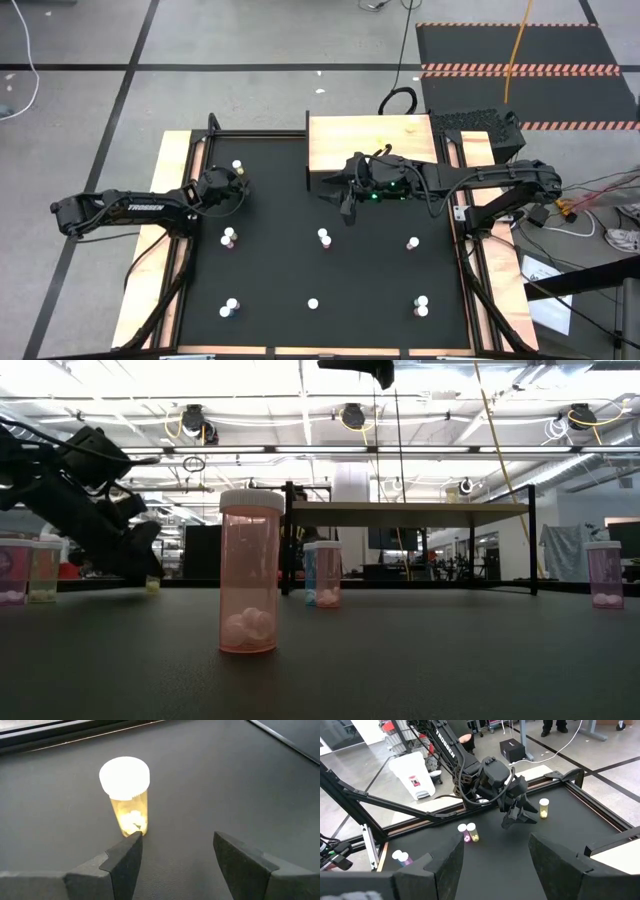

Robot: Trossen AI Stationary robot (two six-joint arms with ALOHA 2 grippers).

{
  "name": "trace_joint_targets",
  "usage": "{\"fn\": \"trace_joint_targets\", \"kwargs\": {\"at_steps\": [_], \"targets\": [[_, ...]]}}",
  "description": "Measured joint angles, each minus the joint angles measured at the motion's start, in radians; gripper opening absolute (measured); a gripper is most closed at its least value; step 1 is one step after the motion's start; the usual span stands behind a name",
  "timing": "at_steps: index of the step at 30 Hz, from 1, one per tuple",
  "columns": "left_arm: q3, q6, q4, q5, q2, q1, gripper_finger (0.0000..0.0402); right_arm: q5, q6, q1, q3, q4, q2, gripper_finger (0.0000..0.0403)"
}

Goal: Pick and place medicine bottles onto shelf by color
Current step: Put the top yellow pill bottle on the shelf aligned with the other yellow pill bottle

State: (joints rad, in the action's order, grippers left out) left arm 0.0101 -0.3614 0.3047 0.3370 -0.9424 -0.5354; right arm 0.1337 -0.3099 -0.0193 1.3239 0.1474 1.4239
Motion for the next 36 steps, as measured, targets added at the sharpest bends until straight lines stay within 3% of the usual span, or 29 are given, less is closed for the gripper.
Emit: {"fn": "trace_joint_targets", "kwargs": {"at_steps": [20,25,36], "targets": [[0.000,0.111,0.097,0.007,0.000,0.000,0.0243,-0.001,0.015,0.004,0.000,0.000,0.001,0.0220],[0.001,0.098,0.085,0.079,0.000,-0.023,0.0244,0.000,0.015,0.010,0.000,0.000,0.001,0.0220],[0.001,0.098,0.095,0.083,0.000,-0.079,0.0243,0.000,0.015,0.013,0.000,-0.003,0.001,0.0220]]}}
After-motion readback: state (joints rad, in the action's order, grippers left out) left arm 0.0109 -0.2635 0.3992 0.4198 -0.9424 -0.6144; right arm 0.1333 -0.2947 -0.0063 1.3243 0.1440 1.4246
